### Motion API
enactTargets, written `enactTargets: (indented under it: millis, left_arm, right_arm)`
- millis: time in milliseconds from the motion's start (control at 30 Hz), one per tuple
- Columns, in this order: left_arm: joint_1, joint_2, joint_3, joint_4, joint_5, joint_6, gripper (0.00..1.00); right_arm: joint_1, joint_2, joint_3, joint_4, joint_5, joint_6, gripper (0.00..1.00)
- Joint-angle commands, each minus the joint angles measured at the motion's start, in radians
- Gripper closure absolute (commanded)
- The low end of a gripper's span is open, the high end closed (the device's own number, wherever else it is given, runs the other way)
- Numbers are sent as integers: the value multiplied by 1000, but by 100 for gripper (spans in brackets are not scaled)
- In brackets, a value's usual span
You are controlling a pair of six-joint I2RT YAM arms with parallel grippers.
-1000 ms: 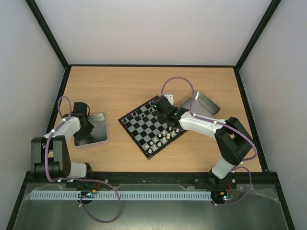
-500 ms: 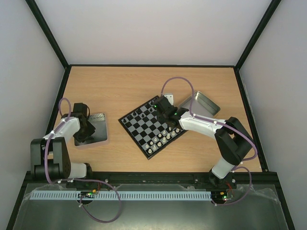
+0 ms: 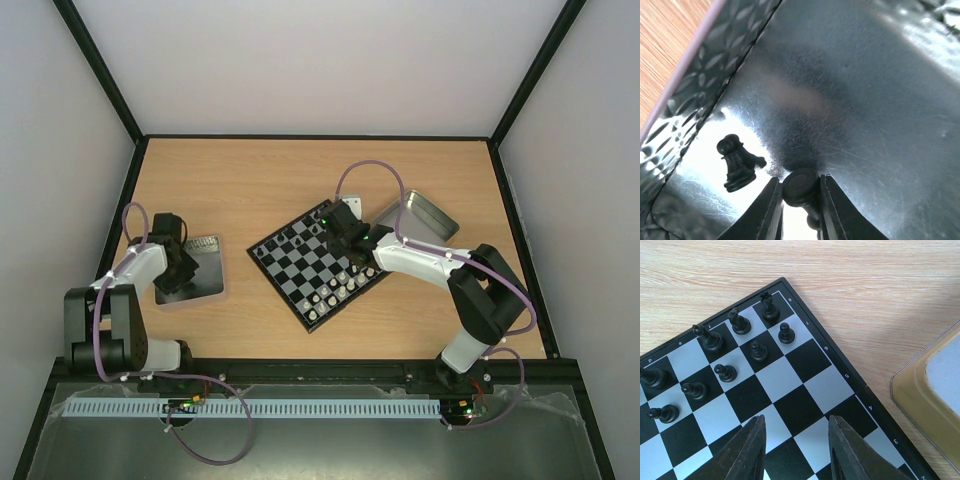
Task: Set up the chess pieces on the board
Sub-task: Pick up the chess piece from the storage box, then place the chess piece on the chessboard.
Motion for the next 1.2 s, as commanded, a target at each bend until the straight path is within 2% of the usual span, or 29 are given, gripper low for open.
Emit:
enactTargets:
  millis: [0, 100, 367, 600, 700, 867, 1067, 1167]
  left_arm:
    - [-1, -81, 37, 11, -21, -32, 87]
    - [-1, -151, 41, 28, 19, -70, 87]
    - [-2, -229, 33, 64, 244, -159, 86]
    - [-92, -238, 39, 220, 562, -349, 85]
    - [-154, -225, 36, 344, 662, -462, 85]
    - [-243, -199, 54, 464, 713, -587, 85]
    - [-289, -202, 46, 514, 705, -637, 85]
    - [-302, -199, 34, 553, 710, -664, 85]
  right_arm:
    - [-3, -40, 1, 17, -1, 11, 66]
    - [-4, -41, -5, 45, -67, 8, 66]
    - [-4, -40, -24, 215, -408, 36, 62]
    - [-4, -67, -86, 524, -690, 159, 42]
    - [1, -54, -95, 623, -750, 229, 36]
    - [22, -23, -65, 640, -765, 251, 35]
    - [43, 11, -21, 597, -757, 269, 44]
    - [57, 27, 0, 581, -754, 268, 46]
